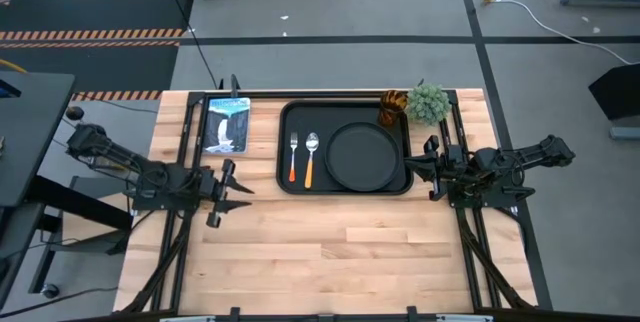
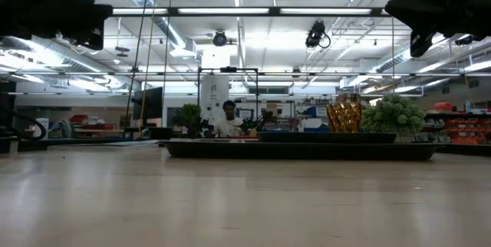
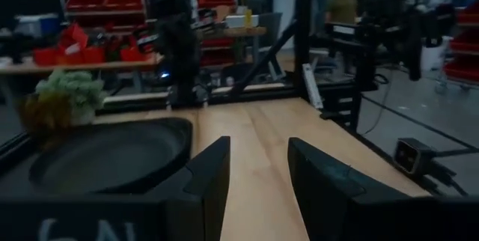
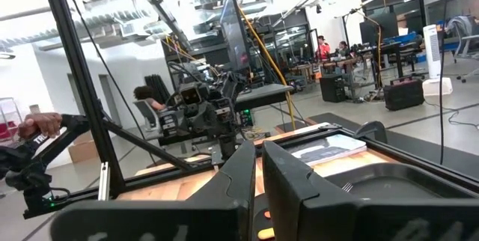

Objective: Pick and place plate/cup/fork/spoon on tray
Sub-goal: Return to Home Position

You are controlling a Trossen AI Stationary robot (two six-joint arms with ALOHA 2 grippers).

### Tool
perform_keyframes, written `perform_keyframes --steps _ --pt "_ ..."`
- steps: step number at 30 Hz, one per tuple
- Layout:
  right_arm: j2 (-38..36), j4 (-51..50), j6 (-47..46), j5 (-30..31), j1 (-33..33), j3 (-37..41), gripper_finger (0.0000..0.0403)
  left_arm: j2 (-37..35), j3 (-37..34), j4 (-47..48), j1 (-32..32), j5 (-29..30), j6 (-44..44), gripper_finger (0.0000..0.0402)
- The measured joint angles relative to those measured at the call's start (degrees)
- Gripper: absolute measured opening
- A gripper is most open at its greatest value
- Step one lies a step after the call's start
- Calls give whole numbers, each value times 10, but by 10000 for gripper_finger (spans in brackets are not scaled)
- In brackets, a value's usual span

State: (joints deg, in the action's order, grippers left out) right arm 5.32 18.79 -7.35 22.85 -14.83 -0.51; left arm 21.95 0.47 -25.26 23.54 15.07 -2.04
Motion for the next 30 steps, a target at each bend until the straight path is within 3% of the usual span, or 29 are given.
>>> perform_keyframes --steps 5,12,19,30 --pt "0 0 0 0 0 0 34 -50 0 67 -44 -8 36 144" --pt "0 0 0 0 0 0 34 -127 0 143 -116 -89 40 144" --pt "0 0 0 0 0 0 34 -220 0 233 -158 -126 39 144" --pt "0 0 0 0 0 0 34 -219 0 240 -197 -164 2 144"
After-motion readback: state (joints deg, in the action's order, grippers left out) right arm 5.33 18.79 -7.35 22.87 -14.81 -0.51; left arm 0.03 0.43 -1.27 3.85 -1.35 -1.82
